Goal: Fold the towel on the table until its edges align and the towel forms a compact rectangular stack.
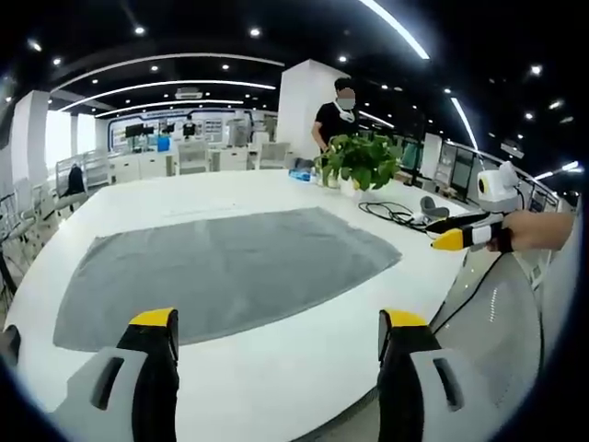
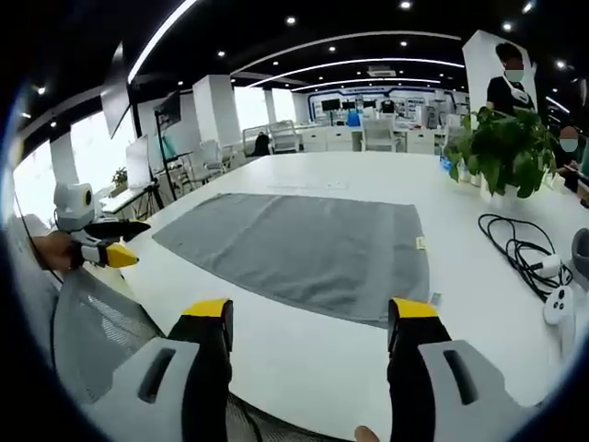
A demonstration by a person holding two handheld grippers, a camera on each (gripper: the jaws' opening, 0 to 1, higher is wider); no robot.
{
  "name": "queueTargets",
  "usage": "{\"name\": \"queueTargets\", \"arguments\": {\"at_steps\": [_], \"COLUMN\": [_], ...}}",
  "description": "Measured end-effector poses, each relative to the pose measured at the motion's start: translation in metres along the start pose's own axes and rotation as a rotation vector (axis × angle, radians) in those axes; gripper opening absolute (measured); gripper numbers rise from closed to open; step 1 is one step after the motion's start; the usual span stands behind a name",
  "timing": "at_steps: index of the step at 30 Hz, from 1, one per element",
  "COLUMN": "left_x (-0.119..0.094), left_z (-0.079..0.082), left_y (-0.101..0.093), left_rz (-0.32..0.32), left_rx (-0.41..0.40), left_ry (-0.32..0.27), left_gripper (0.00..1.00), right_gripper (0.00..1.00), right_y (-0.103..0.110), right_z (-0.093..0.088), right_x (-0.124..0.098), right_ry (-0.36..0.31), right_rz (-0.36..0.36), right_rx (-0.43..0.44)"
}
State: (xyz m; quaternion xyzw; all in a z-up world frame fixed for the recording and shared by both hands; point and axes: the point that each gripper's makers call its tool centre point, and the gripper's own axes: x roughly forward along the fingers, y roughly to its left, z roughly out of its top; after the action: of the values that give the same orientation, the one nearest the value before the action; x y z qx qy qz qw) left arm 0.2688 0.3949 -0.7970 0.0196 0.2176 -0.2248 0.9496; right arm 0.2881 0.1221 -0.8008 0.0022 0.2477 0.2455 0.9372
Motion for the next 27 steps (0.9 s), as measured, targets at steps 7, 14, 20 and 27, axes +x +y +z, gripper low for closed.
{"name": "queueTargets", "arguments": {"at_steps": [7,14,20,27], "left_x": [0.002,0.002,0.002,0.003], "left_z": [-0.004,-0.007,-0.009,-0.011], "left_y": [0.002,0.001,0.001,-0.001], "left_rz": [-0.003,-0.011,-0.013,-0.023], "left_rx": [-0.002,0.017,0.024,0.034], "left_ry": [0.014,0.025,0.035,0.046], "left_gripper": [0.91,0.9,0.9,0.89], "right_gripper": [0.68,0.68,0.67,0.67], "right_y": [0.001,0.0,0.001,0.002], "right_z": [-0.001,-0.002,-0.003,-0.004], "right_x": [0.0,0.0,0.001,0.001], "right_ry": [0.007,0.013,0.02,0.026], "right_rz": [0.006,0.008,0.01,0.014], "right_rx": [0.003,0.007,0.004,0.008]}}
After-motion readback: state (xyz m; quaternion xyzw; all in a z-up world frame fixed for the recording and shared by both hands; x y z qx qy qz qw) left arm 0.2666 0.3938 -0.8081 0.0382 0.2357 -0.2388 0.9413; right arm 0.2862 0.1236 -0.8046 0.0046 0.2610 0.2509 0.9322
